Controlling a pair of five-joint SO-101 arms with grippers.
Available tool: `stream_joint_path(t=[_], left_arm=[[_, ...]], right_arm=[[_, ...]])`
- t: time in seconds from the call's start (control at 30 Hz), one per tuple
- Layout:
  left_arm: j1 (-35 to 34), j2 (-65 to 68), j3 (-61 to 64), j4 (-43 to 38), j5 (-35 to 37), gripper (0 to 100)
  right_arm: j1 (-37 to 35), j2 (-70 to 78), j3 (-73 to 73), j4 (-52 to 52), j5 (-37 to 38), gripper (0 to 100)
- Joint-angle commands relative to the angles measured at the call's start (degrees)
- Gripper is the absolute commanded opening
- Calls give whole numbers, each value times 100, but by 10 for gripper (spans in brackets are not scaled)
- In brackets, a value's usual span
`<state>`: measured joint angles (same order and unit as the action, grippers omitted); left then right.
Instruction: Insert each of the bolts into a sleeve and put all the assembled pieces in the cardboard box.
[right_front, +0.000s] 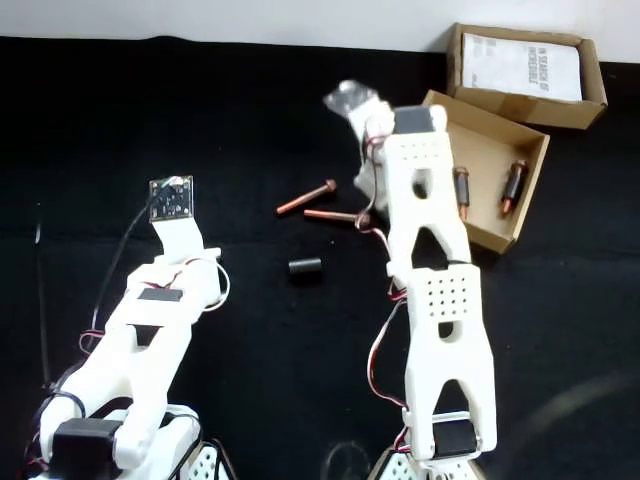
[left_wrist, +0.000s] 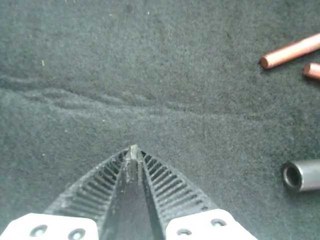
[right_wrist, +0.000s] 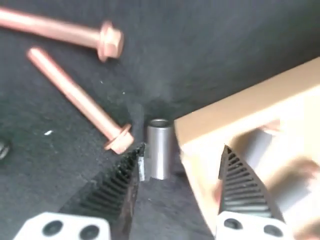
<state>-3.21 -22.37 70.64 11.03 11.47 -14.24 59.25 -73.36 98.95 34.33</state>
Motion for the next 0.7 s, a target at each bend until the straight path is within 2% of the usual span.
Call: stream_joint_path(t=[0.0, 0.17, 0.43, 0.67], left_arm=[[-57, 13, -224, -70, 26, 13], [-57, 13, -224, -70, 26, 13], [-57, -4, -224, -62, 26, 13], [-57, -13, -215, -62, 26, 13]], right_arm=[[-13, -92, -840, 224, 88, 205], [66, -435, -391, 224, 62, 205], [-242, -1648, 2167, 207, -105, 205], [-295, -1930, 2747, 110, -79, 205]])
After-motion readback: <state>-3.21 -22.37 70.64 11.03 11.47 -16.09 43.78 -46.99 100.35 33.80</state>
